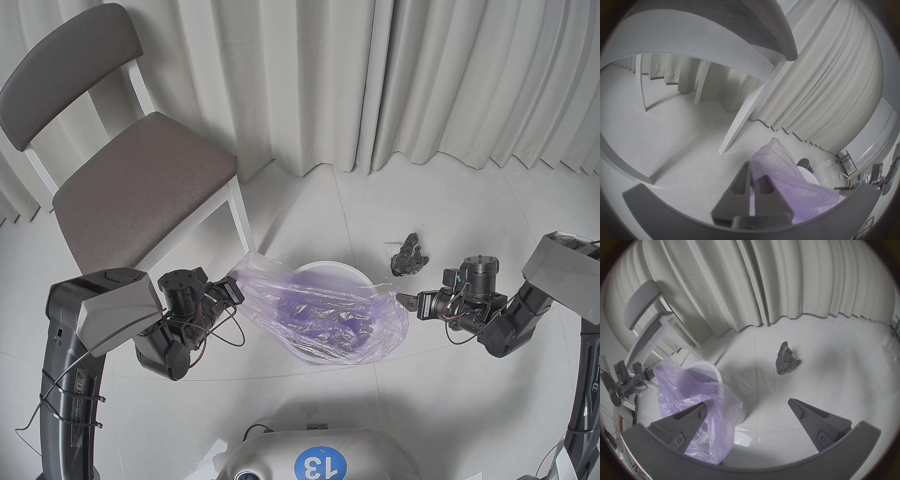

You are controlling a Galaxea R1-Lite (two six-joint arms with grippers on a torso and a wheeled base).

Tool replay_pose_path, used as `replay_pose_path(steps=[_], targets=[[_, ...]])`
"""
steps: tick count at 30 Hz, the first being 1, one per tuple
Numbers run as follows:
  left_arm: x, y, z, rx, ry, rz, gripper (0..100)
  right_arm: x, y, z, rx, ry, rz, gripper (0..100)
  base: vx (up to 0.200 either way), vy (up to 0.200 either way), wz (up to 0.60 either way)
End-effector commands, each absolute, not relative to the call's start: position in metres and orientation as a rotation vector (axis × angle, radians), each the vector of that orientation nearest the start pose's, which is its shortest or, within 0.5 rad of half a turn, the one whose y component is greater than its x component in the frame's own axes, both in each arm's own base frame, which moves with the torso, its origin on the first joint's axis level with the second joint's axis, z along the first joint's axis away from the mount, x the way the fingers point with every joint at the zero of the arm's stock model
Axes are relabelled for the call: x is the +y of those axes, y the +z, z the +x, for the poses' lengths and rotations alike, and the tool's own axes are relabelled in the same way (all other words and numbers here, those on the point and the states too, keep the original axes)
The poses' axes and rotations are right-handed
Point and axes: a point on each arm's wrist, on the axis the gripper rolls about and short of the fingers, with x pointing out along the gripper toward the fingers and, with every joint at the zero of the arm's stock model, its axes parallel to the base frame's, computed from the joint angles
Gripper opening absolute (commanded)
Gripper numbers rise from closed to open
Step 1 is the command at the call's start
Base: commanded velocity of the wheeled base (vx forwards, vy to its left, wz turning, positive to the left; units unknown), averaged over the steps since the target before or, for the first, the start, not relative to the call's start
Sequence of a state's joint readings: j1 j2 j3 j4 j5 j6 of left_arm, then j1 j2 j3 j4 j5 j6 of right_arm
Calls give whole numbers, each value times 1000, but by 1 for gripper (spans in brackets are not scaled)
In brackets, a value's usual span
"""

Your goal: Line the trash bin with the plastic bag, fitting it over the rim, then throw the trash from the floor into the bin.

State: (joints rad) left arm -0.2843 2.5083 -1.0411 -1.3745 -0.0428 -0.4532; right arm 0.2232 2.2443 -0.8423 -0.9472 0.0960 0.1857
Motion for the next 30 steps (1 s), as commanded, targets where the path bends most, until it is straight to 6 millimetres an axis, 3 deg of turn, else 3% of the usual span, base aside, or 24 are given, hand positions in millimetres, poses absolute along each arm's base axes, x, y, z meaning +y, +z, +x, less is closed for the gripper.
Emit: replay_pose_path(steps=[1,4,9,14,17,23,28,29,30], targets=[[-128,-15,415,213,-307,-385,0,87,49,348,551,332,114,100,0,0,0],[-129,-25,410,231,-313,-304,0,83,48,343,568,361,110,100,0,0,0],[-138,-25,406,224,-329,-278,0,77,55,334,573,413,136,100,0,0,0],[-141,-22,405,197,-338,-278,0,57,96,335,472,387,217,100,0,0,0],[-142,-20,406,178,-344,-282,0,53,105,325,517,410,247,100,0,0,0],[-149,-17,404,167,-358,-288,0,63,85,320,617,446,201,100,0,0,0],[-146,-15,405,145,-353,-293,0,73,80,317,629,474,189,100,0,0,0],[-146,-15,405,145,-353,-293,100,73,80,317,629,474,189,100,0,0,0],[-144,-13,405,133,-347,-295,100,74,81,316,622,478,186,100,0,0,0]])
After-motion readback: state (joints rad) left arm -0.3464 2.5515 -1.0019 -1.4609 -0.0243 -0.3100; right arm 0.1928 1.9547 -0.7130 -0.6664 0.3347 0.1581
